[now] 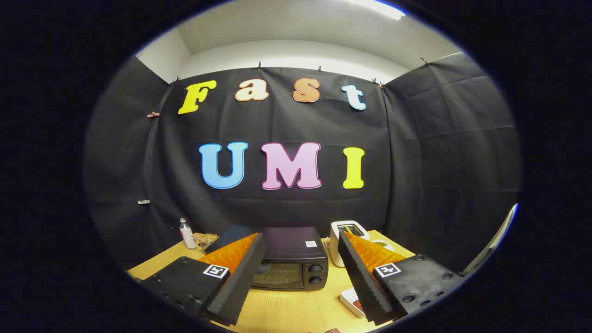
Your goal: Open the toaster oven, put the food inside, and close the toaster oven door.
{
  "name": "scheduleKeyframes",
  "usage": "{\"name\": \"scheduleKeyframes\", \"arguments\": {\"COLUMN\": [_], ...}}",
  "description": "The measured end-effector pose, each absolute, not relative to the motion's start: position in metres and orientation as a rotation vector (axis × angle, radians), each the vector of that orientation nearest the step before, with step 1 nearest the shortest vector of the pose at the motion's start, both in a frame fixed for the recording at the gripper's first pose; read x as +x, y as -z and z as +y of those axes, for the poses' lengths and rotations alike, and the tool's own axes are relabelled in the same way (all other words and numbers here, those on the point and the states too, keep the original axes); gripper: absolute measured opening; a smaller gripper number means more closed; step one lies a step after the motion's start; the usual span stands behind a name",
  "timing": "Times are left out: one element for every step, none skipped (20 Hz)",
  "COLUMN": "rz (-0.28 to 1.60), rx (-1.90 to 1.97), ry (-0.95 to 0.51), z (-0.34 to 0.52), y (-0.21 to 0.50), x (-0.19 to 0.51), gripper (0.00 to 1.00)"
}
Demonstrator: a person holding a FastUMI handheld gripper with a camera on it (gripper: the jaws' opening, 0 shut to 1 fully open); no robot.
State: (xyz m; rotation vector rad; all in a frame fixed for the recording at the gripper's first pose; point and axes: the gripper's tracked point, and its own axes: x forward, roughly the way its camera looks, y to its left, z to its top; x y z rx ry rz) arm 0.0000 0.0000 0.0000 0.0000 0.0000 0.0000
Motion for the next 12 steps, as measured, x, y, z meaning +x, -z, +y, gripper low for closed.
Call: {"name": "scheduleKeyframes", "arguments": {"rz": [-0.001, 0.001, 0.01, 0.022, 0.034, 0.046, 0.058, 0.065, 0.067, 0.068, 0.071, 0.077], "rx": [-0.006, -0.011, -0.009, -0.003, 0.004, 0.008, 0.009, 0.011, 0.011, 0.009, 0.008, 0.008], "ry": [-0.004, -0.006, -0.011, -0.017, -0.02, -0.021, -0.02, -0.022, -0.023, -0.024, -0.026, -0.029], "z": [0.0, -0.001, -0.002, -0.001, -0.001, -0.001, 0.0, 0.0, 0.002, 0.003, 0.005, 0.007], "y": [0.0, 0.003, 0.006, 0.011, 0.015, 0.018, 0.021, 0.023, 0.025, 0.026, 0.028, 0.031], "x": [0.001, 0.001, 0.003, 0.003, 0.005, 0.006, 0.008, 0.009, 0.011, 0.012, 0.012, 0.013], "gripper": [0.98, 0.98, 0.98, 0.98, 0.98, 0.98, 0.98, 0.98, 0.98, 0.98, 0.98, 0.98]}}
